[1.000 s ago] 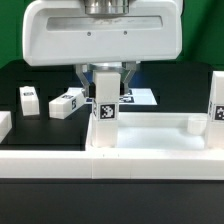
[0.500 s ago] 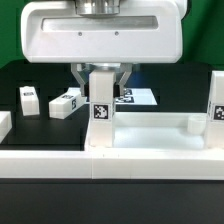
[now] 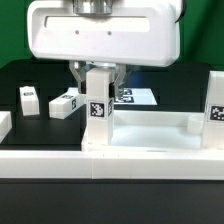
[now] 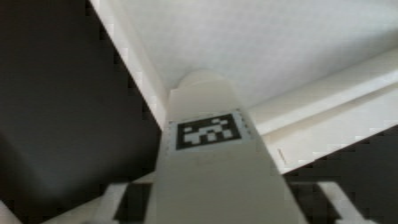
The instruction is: Assemble desk
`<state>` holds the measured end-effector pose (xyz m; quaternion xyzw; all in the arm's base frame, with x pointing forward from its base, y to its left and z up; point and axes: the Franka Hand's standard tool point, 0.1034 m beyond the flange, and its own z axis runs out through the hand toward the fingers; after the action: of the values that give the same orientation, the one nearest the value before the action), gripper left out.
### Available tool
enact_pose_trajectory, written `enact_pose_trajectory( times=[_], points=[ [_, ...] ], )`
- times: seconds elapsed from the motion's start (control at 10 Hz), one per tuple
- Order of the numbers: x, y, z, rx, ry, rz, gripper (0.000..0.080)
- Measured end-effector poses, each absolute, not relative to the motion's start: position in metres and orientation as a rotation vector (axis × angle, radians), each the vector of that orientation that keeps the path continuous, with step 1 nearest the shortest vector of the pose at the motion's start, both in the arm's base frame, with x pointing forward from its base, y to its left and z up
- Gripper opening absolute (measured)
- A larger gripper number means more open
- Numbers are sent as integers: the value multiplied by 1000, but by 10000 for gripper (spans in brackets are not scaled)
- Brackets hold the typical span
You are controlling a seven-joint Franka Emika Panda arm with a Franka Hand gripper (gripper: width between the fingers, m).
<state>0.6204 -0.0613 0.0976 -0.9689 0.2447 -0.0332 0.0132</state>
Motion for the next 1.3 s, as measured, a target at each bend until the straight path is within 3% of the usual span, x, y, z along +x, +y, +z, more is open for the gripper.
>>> enact_pose_trajectory(
  times=[0.1,0.2,0.3,0.4,0.7,0.9,1.3],
  points=[
    [620,-61,97,-3018,763,-103,330],
    [620,-61,97,-3019,763,-102,502],
    [620,-61,98,-3012,780,-103,502],
    [615,-57,105,-2994,820,-105,622],
    [592,-32,125,-2907,1013,-66,648],
    [592,-8,124,-2863,1129,-38,649],
    [594,-7,119,-2871,1119,-36,649]
  ],
)
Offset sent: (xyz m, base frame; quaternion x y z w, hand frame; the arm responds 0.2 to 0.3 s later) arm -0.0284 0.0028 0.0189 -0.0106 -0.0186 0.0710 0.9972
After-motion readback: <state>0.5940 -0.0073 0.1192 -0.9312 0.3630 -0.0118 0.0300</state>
